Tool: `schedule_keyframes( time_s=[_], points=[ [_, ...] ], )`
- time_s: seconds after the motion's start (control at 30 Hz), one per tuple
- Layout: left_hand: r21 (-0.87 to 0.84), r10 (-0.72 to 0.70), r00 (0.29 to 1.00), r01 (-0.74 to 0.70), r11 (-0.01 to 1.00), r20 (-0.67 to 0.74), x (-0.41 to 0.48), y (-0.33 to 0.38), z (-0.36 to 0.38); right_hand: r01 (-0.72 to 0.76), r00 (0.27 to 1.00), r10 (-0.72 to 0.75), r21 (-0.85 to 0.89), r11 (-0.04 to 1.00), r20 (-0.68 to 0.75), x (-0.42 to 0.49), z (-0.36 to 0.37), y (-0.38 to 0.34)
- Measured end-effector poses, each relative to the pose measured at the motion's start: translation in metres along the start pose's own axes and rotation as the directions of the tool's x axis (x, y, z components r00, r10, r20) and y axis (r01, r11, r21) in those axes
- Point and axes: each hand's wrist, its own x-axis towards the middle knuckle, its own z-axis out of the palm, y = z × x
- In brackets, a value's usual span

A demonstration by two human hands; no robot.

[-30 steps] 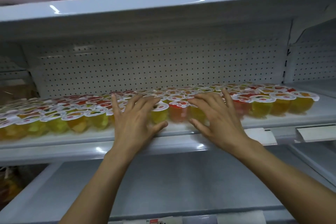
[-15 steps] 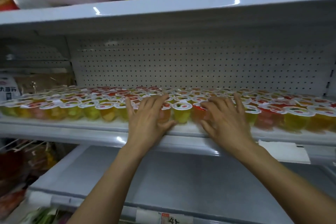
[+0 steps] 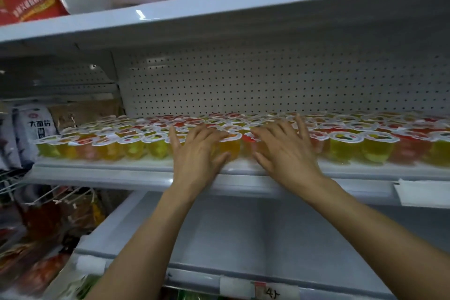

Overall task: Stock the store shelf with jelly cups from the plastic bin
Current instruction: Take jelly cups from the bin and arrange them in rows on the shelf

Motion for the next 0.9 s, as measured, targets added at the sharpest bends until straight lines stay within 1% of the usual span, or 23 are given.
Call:
schedule_keyframes(
  time_s=[0.27,0.4,0.47,0.53,0.63,0.77,0.9],
  points=[
    [-0.077,0.134,0.99,-0.137,0.988,-0.043,0.003,-0.024,0.002,-0.155,0.987,0.16,-0.111,0.982,0.036,0.004,0.008,-0.031],
    [-0.182,0.181,0.977,-0.199,0.963,-0.112,-0.014,-0.066,-0.007,-0.15,0.988,0.147,-0.064,0.987,-0.036,0.008,0.01,-0.061],
    [-0.167,0.17,0.973,-0.195,0.966,-0.154,-0.022,-0.099,-0.012,-0.126,0.99,0.125,-0.019,0.992,-0.058,0.013,0.013,-0.08],
    [-0.126,0.129,0.977,-0.151,0.98,-0.167,-0.026,-0.135,-0.017,-0.105,0.991,0.104,-0.002,0.994,-0.083,0.019,0.02,-0.096],
    [-0.067,0.064,0.991,-0.072,0.995,-0.114,-0.027,-0.178,-0.024,-0.107,0.99,0.105,-0.013,0.994,-0.093,0.028,0.03,-0.116],
    [-0.044,0.074,0.995,-0.077,0.996,-0.059,-0.023,-0.2,-0.026,-0.105,0.991,0.102,-0.022,0.994,-0.086,0.04,0.039,-0.135],
    [-0.063,0.091,0.993,-0.096,0.993,-0.077,-0.02,-0.21,-0.022,-0.087,0.995,0.083,-0.057,0.995,-0.059,0.05,0.046,-0.148]
  ],
)
